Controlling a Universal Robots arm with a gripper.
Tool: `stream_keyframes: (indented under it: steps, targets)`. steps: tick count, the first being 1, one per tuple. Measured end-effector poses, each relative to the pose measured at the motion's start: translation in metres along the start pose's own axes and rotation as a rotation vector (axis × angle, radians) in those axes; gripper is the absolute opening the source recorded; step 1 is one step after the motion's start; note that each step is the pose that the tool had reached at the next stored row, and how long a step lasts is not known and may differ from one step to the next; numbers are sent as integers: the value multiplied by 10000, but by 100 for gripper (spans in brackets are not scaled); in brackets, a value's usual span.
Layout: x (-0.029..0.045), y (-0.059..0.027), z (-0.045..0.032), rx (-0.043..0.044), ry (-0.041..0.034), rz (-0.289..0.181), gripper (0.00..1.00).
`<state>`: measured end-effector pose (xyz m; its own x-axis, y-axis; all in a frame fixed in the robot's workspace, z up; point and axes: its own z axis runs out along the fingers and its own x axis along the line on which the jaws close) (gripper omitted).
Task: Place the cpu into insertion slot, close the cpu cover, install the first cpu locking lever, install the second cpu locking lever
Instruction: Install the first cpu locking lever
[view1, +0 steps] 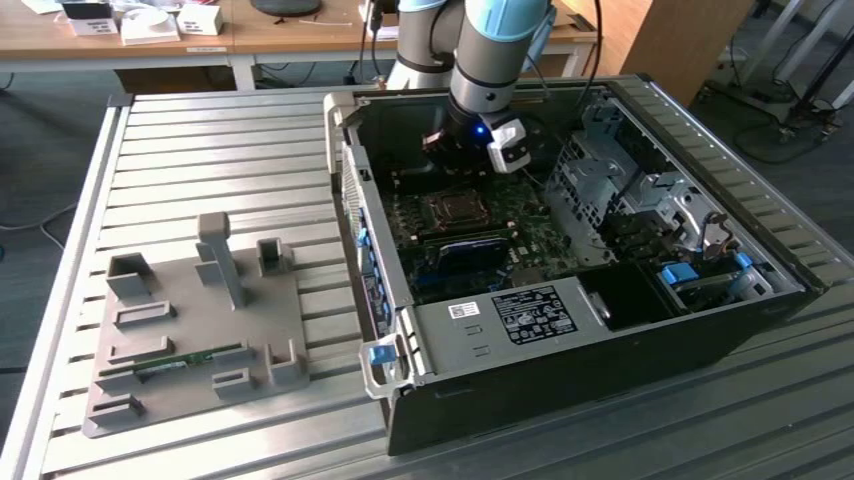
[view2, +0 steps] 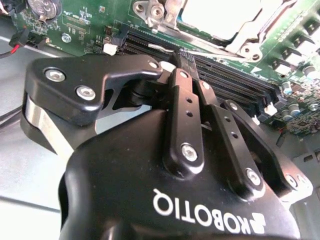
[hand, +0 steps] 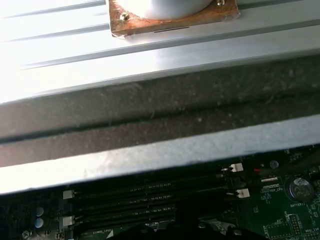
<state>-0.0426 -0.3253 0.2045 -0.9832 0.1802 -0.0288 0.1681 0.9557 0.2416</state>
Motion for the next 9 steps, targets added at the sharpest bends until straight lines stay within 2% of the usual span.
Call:
stream_keyframes:
  steps: [2,9]
  targets:
    - [1,1,-4,-27,-3,28,11]
    - [4,0,-3,-29,-31,73,11]
